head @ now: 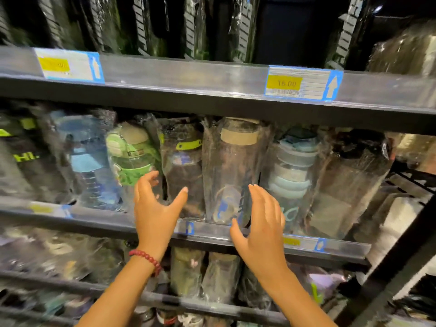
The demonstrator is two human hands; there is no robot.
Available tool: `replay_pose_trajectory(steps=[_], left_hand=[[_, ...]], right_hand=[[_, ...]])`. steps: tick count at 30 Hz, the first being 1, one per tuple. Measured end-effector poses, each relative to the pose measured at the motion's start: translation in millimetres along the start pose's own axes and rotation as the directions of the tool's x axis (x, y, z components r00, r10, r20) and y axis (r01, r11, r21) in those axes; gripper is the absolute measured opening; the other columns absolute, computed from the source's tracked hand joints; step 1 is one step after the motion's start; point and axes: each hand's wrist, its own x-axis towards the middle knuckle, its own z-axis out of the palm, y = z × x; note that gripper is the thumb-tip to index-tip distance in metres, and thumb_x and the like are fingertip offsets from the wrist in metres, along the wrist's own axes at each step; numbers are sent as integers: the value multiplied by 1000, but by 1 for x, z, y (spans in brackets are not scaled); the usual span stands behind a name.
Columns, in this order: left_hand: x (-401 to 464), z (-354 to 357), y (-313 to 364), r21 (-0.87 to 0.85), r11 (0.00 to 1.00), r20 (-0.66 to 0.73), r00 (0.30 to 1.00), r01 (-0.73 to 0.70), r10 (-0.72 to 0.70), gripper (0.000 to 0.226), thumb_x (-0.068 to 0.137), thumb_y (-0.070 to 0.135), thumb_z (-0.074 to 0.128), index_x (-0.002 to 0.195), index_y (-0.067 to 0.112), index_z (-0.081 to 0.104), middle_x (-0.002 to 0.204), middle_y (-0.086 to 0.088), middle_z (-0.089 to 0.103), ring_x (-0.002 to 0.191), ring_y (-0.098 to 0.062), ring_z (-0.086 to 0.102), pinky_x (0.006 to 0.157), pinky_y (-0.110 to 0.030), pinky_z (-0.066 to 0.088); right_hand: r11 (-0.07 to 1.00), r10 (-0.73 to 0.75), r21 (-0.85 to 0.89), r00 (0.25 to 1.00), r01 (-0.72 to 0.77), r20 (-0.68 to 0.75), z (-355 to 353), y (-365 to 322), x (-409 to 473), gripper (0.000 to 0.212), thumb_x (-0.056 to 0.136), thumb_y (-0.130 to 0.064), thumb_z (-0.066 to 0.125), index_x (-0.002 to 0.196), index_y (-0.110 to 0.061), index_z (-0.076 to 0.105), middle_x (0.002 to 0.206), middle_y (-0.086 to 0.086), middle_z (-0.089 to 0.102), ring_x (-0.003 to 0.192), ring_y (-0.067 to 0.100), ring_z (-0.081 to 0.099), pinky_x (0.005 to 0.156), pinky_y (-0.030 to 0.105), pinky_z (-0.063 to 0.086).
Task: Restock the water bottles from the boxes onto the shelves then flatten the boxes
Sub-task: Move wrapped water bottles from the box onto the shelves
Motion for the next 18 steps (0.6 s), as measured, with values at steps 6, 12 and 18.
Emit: replay_pose_trajectory(steps=[6,12,18], left_hand=[[8,1,-3,89,994,207,978,-55,36,83,75,39,74,142,17,30,138,2,44,126,-15,45,100,-32,42],[18,10,-9,153,988,298,953,17,-62,97,71,49,74,145,10,25,145,-8,40,131,-22,41,104,-37,40],[20,25,-11,32,993,305,945,113,-118,91,69,44,78,139,7,32,138,-11,44,126,-26,44,100,-42,43]], right_hand=[[996,89,-18,996,-89,-16,11,-17,3,72,78,-34,53,142,-10,27,141,14,40,129,29,32,107,43,30],[908,357,174,921,-382,158,20,-25,12,93,84,-26,66,150,-12,2,155,9,14,143,23,10,113,34,15],[792,473,324,856,-517,209,27,-21,35,102,78,-25,75,150,-10,4,157,6,16,143,18,19,110,25,21]])
